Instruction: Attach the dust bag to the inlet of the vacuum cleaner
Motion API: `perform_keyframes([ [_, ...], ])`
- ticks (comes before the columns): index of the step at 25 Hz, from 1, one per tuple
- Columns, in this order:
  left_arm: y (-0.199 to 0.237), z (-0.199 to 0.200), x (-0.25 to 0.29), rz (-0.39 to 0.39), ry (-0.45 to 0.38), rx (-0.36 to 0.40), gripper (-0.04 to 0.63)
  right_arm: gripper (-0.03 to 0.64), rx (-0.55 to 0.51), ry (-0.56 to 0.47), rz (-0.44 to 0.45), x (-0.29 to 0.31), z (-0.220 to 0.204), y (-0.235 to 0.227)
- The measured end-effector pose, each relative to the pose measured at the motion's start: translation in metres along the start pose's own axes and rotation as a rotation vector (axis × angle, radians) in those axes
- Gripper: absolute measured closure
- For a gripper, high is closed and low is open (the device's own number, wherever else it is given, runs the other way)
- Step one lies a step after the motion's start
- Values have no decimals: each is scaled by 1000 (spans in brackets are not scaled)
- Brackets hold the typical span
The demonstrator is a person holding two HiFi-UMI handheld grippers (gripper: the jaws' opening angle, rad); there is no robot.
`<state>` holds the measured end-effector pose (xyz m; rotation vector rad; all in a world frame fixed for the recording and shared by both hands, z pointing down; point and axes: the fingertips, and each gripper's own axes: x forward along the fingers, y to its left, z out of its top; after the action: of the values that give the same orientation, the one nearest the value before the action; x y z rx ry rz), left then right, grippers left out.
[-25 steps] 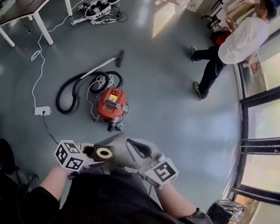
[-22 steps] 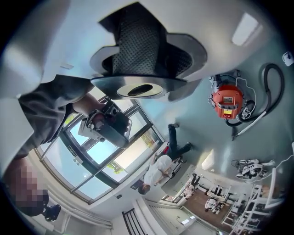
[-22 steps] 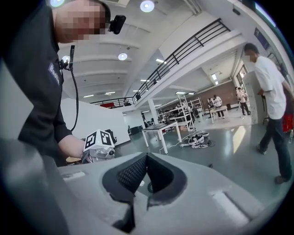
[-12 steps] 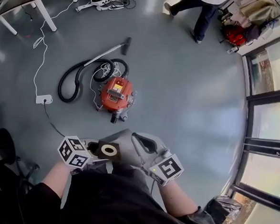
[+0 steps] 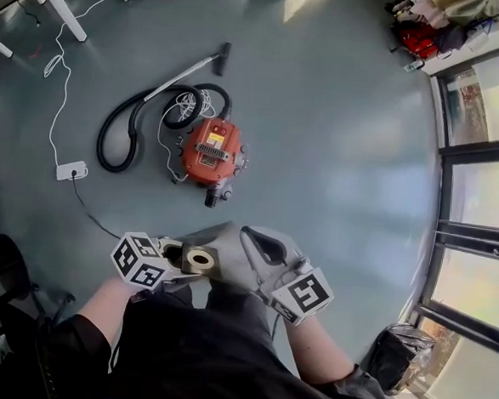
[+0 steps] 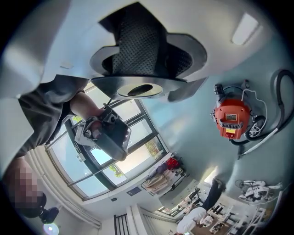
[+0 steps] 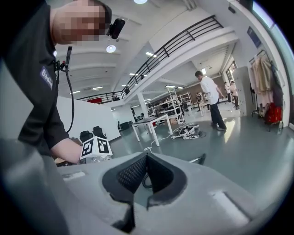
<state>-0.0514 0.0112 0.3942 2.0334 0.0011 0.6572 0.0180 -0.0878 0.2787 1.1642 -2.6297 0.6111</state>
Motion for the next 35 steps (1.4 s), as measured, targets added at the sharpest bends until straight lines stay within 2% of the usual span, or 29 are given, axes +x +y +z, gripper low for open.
perform_keyframes([
  [6, 45, -25, 22, -45, 7, -51, 333, 623, -3, 20, -31, 17, -34, -15],
  [15, 106, -40, 64, -48, -15, -83, 333, 623, -52, 21, -41, 37, -84, -52],
  [25, 160, -53, 102, -50, 32, -82, 333, 623, -78, 12, -48, 57, -127, -85],
  [35, 206, -65, 134, -62, 33, -92, 333, 623, -63, -26, -48, 80, -160, -112],
])
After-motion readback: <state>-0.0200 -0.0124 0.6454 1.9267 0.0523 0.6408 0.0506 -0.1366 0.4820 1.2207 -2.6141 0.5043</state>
